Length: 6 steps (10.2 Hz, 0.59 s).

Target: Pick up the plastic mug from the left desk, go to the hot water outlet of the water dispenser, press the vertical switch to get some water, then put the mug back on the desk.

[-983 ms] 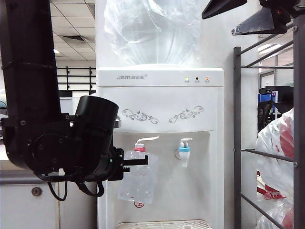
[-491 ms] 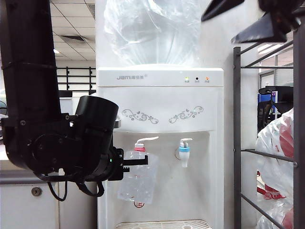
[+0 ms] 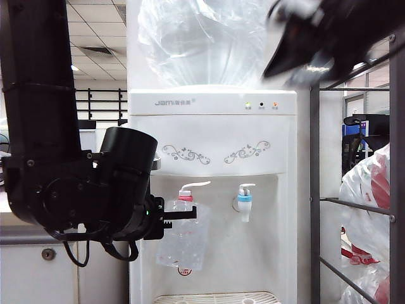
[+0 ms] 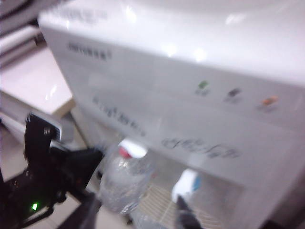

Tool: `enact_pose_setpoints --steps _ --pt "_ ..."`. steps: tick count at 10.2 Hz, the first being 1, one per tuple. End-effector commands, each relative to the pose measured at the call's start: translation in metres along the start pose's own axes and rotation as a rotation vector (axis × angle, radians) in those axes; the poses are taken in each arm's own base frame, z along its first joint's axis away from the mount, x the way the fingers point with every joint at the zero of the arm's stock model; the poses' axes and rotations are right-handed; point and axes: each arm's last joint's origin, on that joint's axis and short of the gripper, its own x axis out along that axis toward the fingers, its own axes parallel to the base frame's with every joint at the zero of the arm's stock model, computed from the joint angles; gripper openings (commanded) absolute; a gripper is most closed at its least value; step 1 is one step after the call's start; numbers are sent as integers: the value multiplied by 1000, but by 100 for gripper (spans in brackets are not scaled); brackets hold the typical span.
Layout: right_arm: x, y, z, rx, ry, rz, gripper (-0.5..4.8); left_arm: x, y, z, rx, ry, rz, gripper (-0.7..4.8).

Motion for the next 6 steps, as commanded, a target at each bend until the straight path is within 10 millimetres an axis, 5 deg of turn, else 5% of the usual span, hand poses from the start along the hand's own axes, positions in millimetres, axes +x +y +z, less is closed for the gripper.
enact_pose_setpoints --steps 1,3,4,5,6 --pt "19 3 -9 21 10 45 239 0 -2 11 -55 -66 -9 -5" --pt "28 1 -14 58 12 59 202 0 -2 11 -55 -66 -9 -5" --pt "31 0 -14 54 -5 55 150 0 -2 11 -55 -66 -9 -5" --pt "35 0 -14 47 -31 58 37 0 -2 11 -55 -65 -10 -5" --pt "38 -1 -13 42 -56 70 2 0 -2 11 -55 -65 -10 -5"
